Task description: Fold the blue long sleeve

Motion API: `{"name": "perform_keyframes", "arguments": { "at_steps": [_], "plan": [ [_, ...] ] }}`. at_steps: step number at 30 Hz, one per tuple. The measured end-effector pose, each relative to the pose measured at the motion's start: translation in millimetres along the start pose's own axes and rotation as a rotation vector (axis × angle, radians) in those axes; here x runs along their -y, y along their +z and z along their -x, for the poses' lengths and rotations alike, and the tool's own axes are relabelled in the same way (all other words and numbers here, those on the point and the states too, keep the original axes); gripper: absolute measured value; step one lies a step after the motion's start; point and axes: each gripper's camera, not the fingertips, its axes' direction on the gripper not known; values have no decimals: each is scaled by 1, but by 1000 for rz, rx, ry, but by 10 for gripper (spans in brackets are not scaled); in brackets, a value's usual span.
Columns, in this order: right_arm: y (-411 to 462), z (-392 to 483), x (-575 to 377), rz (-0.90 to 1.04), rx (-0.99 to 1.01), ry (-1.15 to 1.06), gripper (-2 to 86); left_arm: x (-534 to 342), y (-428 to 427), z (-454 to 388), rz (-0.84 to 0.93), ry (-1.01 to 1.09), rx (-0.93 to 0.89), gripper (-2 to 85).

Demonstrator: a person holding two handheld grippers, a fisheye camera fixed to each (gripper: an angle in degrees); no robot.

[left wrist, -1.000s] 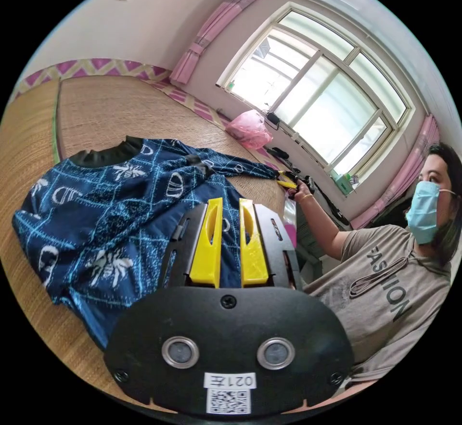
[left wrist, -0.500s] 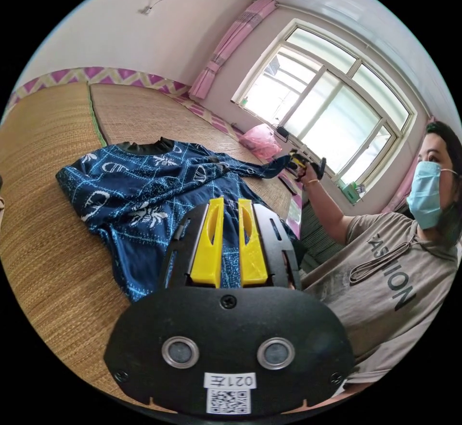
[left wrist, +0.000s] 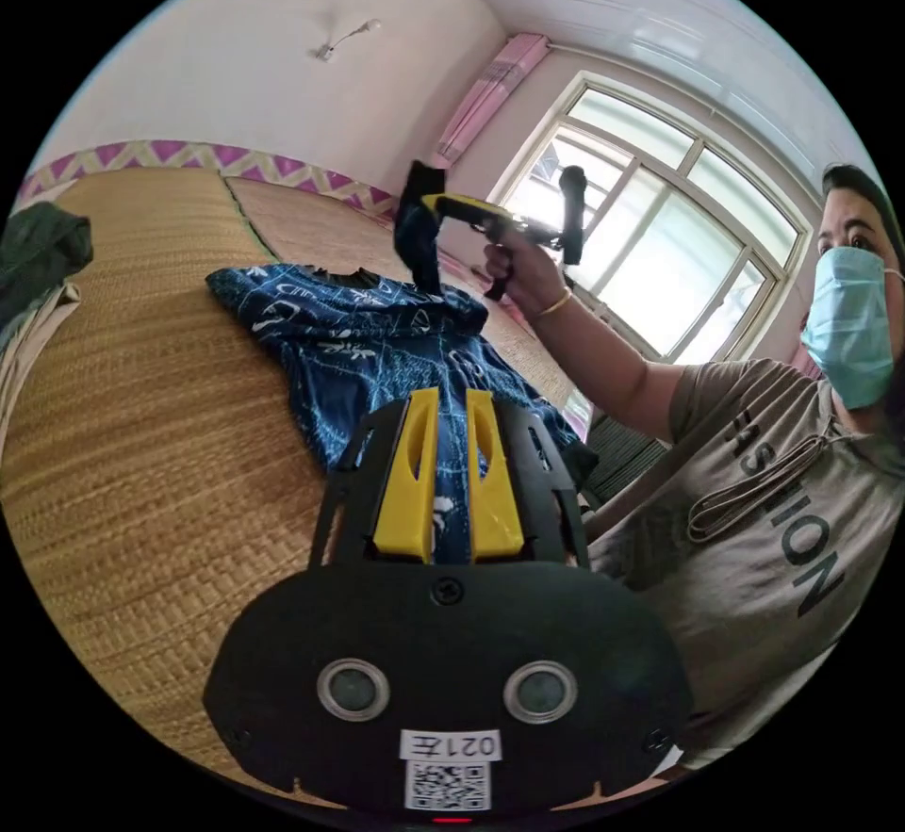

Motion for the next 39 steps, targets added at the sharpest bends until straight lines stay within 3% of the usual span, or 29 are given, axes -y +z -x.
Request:
{"name": "perform_keyframes", "arguments": {
  "at_steps": [2,7,10,15,18,21,28,32,39],
  "plan": [
    [105,134,2,95,47,-100,5,-19,-13,12,-23,-51,-12,50],
    [285,336,-51,334,47,-306,22,-43,-32,21,-14,-74,28,49],
    [329,381,-65,394,63,-318,60,-49,-39,24,-18,-75,42,49],
    [320,394,-68,427,350,-317,81,-50,-33,31,-27,-97,2,51],
    [262,351,-82,362,463,-258,70,-49,-25,25,-24,-92,-6,50],
    [178,278,-116,299,453,-171,64,-53,-20,16,-10,-96,-5,44],
    [-15,73,-268,375,107,54,80,-78,-19,-18,78,-197,104,69],
    [-107,-16,-365,443,34,236,83,-106,-17,-33,105,-299,167,95],
    [-180,-109,-479,439,193,562,79,-145,-23,-43,-9,-430,68,94]
  ]
}}
